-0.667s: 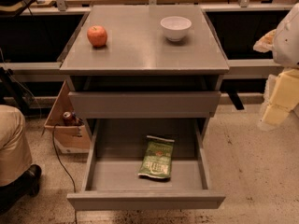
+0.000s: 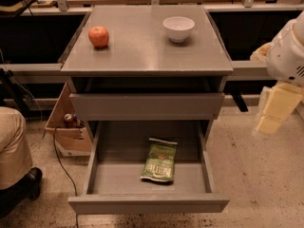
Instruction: Pick green jalapeno chip bag from middle drawer and place on counter
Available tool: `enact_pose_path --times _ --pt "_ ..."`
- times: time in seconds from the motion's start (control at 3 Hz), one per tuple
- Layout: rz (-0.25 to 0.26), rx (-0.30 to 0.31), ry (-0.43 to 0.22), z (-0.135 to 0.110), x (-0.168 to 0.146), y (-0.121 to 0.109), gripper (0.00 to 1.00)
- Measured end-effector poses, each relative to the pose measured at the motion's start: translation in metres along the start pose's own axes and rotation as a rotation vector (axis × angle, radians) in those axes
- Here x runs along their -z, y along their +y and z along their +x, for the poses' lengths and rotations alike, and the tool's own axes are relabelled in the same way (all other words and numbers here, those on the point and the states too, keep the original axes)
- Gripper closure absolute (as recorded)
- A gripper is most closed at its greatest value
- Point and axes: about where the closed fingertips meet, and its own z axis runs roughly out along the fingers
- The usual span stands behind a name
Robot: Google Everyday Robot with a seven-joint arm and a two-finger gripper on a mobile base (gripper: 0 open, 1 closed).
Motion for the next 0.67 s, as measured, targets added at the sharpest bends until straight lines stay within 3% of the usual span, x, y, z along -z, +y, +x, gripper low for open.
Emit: enact_pose_path --times 0.67 --pt "-0.067 -0.007 -0.055 0.011 -0.11 0.02 0.0"
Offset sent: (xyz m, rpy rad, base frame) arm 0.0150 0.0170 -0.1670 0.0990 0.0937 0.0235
